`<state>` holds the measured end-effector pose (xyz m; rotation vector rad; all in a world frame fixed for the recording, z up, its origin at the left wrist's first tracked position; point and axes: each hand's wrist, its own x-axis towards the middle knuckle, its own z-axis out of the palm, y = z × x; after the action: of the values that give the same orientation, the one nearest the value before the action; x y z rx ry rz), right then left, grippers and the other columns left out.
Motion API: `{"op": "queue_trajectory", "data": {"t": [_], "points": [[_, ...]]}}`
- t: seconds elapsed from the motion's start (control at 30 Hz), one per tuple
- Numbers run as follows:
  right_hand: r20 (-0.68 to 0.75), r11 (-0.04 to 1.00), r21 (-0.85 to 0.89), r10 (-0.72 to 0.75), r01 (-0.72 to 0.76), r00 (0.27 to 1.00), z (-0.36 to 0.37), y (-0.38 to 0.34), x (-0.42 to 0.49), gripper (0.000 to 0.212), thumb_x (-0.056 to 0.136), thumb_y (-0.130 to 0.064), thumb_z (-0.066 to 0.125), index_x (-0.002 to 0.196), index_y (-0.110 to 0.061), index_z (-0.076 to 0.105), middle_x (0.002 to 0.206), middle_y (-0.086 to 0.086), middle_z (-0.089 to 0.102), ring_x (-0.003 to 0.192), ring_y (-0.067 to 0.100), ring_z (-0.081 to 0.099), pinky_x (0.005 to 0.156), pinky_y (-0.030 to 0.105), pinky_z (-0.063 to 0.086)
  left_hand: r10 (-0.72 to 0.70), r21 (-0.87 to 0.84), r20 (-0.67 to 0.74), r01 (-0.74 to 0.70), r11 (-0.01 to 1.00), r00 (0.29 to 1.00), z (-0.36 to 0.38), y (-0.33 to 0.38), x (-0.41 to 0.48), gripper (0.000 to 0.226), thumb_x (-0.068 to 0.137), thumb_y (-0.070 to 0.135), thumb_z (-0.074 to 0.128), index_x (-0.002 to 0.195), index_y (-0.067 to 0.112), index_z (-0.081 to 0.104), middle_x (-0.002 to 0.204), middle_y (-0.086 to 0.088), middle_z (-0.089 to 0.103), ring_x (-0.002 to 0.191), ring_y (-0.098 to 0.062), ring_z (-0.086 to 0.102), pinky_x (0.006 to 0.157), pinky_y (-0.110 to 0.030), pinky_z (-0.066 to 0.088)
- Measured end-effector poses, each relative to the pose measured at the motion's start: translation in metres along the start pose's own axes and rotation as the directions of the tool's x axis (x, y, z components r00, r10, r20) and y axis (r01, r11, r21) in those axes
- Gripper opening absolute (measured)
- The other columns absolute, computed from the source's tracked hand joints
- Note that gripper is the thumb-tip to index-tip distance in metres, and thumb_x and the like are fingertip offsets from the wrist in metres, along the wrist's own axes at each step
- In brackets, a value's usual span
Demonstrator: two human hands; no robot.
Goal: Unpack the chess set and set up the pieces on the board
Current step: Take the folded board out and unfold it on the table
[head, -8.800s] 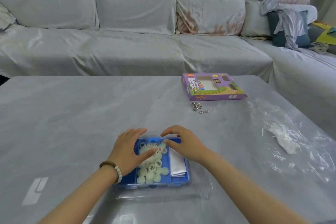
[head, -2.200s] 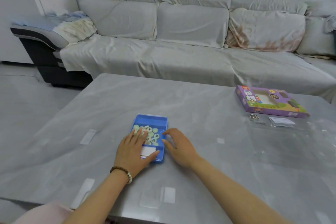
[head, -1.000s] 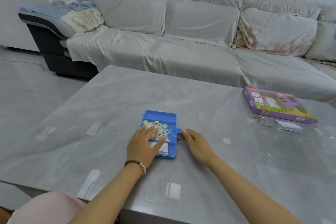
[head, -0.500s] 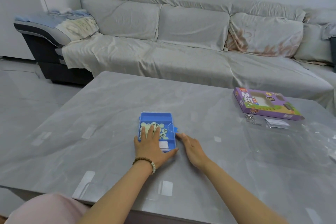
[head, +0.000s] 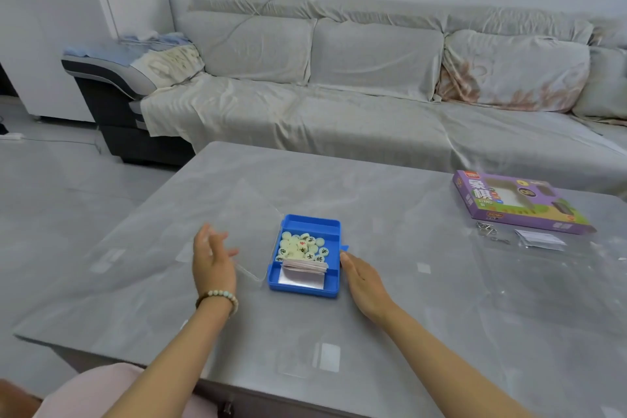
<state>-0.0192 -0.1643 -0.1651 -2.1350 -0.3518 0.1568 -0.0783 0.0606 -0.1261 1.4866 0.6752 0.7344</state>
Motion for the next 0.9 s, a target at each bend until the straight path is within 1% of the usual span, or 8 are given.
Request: {"op": "queue_trajectory", "data": {"t": [0.07, 0.17, 0.33, 0.43, 0.53, 0.6, 0.8, 0.9], "points": [[-0.03, 1.0, -0.022, 0.008, -0.008, 1.0, 0.003, 0.0, 0.003, 0.073, 0.089, -0.065, 0.021, 0.105, -0.004, 0.057, 0.106, 0.008, 0.065, 0.101, 0.025, 0.058, 0.094, 0.046, 0.043, -0.087, 0.095, -0.052, 0.092, 0.991, 0.995, -0.009, -0.01, 0.013, 0.049, 0.094, 0.037, 0.046, 0.136, 0.013, 0.037, 0.128, -0.004, 0.052, 0.097, -0.026, 0.06, 0.087, -0.039, 0.048], [-0.029, 0.999, 0.006, 0.043, -0.043, 0.999, 0.003, -0.002, 0.004, 0.054, 0.097, -0.049, 0.03, 0.11, -0.006, 0.059, 0.111, 0.006, 0.064, 0.106, 0.023, 0.056, 0.097, 0.041, 0.042, -0.19, 0.372, -0.006, 0.179, 0.911, 0.982, -0.016, -0.028, 0.022, 0.072, 0.082, 0.049, 0.06, 0.136, 0.007, 0.037, 0.136, -0.012, 0.044, 0.124, -0.032, 0.041, 0.106, -0.042, 0.032], [0.01, 0.996, -0.012, 0.09, -0.09, 0.996, 0.004, 0.002, 0.009, 0.057, 0.094, -0.056, 0.029, 0.133, -0.02, 0.051, 0.134, -0.003, 0.053, 0.125, 0.015, 0.047, 0.109, 0.038, 0.033, -0.186, 0.648, 0.042, 0.115, 0.753, 0.982, -0.01, -0.03, 0.015, 0.103, 0.072, 0.069, 0.056, 0.146, 0.01, 0.015, 0.152, -0.011, 0.018, 0.14, -0.03, 0.011, 0.115, -0.042, 0.011], [0.027, 0.994, 0.0, 0.108, -0.108, 0.994, 0.004, 0.0, 0.009, 0.072, 0.086, -0.069, 0.025, 0.136, -0.022, 0.048, 0.138, -0.004, 0.051, 0.128, 0.013, 0.044, 0.111, 0.038, 0.031, -0.107, 0.777, 0.166, -0.063, 0.626, 0.98, -0.004, -0.034, 0.011, 0.089, 0.082, 0.07, 0.033, 0.148, 0.014, 0.009, 0.156, -0.006, 0.01, 0.143, -0.025, 0.001, 0.116, -0.042, -0.001], [0.064, 0.993, 0.018, 0.117, -0.118, 0.991, 0.003, -0.004, 0.009, 0.067, 0.089, -0.066, 0.023, 0.135, -0.025, 0.048, 0.139, -0.008, 0.049, 0.129, 0.014, 0.043, 0.112, 0.036, 0.029, -0.09, 0.785, 0.375, -0.265, 0.56, 0.922, 0.004, -0.038, 0.005, 0.065, 0.092, 0.059, 0.013, 0.149, 0.026, 0.01, 0.157, 0.002, 0.007, 0.144, -0.021, -0.002, 0.114, -0.042, -0.008], [0.099, 0.992, 0.015, 0.124, -0.126, 0.987, 0.004, -0.01, 0.012, 0.057, 0.095, -0.057, 0.021, 0.132, -0.026, 0.051, 0.136, -0.006, 0.051, 0.126, 0.016, 0.045, 0.111, 0.035, 0.029, -0.11, 0.793, 0.421, -0.306, 0.527, 0.9, 0.004, -0.041, 0.006, 0.062, 0.093, 0.056, 0.006, 0.148, 0.028, 0.011, 0.157, 0.003, 0.006, 0.144, -0.021, -0.002, 0.113, -0.043, -0.009], [0.17, 0.99, -0.011, 0.143, -0.143, 0.975, 0.037, -0.037, 0.043, 0.065, 0.093, -0.062, 0.014, 0.136, -0.027, 0.048, 0.141, -0.006, 0.048, 0.131, 0.017, 0.041, 0.114, 0.042, 0.022, -0.029, 0.705, 0.487, -0.373, 0.603, 0.873, -0.025, -0.044, 0.043, 0.087, 0.071, 0.079, -0.004, 0.142, 0.04, 0.026, 0.154, 0.007, 0.019, 0.143, -0.02, 0.007, 0.113, -0.042, -0.007], [0.2, 0.989, 0.004, 0.141, -0.145, 0.97, 0.066, -0.059, 0.061, 0.063, 0.095, -0.058, 0.013, 0.139, -0.026, 0.044, 0.145, -0.005, 0.043, 0.136, 0.015, 0.034, 0.117, 0.044, 0.014, 0.062, 0.576, 0.58, -0.463, 0.674, 0.812, -0.041, -0.043, 0.066, 0.085, 0.066, 0.083, 0.013, 0.135, 0.04, 0.04, 0.146, 0.008, 0.036, 0.138, -0.015, 0.024, 0.114, -0.038, 0.006]]}}
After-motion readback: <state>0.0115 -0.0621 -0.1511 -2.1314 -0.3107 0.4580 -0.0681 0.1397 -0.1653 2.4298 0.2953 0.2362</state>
